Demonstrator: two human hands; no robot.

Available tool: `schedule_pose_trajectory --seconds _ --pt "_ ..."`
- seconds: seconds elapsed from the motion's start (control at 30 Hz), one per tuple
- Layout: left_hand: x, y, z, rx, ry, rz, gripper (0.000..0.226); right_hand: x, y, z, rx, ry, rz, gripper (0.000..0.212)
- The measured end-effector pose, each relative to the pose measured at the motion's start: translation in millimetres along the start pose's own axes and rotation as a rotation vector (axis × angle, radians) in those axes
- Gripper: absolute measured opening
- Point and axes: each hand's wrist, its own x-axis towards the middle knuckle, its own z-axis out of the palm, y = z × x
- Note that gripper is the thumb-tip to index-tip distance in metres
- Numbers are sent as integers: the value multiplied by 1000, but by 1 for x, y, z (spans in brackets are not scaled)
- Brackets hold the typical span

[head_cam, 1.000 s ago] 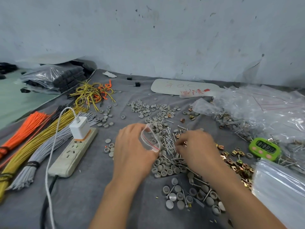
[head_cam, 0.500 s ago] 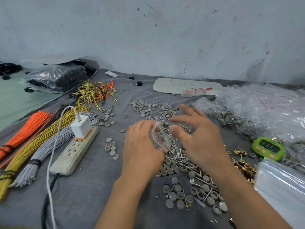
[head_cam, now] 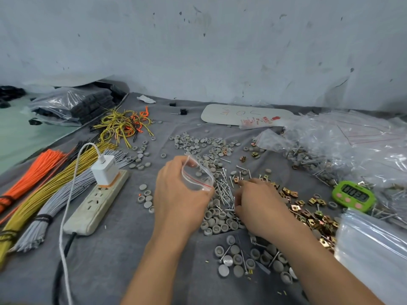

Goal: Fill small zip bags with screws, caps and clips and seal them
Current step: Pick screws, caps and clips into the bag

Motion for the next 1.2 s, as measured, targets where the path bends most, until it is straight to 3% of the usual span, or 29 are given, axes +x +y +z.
schedule_pose_trajectory --seconds 0.07,0.13,0.23,0.33,0.5,0.6,0.73,0.87,0.93,1.03,1.2 --pt "0 -1 -1 30 -1 24 47 -4 0 -7 59 49 30 7" --pt "-1 -1 -2 92 1 77 47 -10 1 -19 245 231 89 5" --pt "-3 1 1 244 17 271 46 -19 -4 -36 504 475 36 30" --pt "-5 3 8 342 -7 350 38 -24 -20 -43 470 469 -109 31" --pt "-7 5 13 277 -47 402 22 -16 -38 -37 414 381 -219 15" --pt "-5 6 10 221 -44 348 30 -15 -31 -37 566 410 -172 18" --pt "-2 7 3 100 -4 179 41 -15 -3 -39 587 529 -27 22" --pt "-1 7 -1 -39 51 25 40 -14 16 -35 350 283 83 17" --pt "-1 10 -1 -111 97 -41 37 -14 16 -26 215 93 62 8" --pt "-2 12 0 -147 110 -69 37 -14 8 -15 124 -119 40 12" --pt "-3 13 1 -80 72 -40 37 -10 7 -7 56 -53 -17 10"
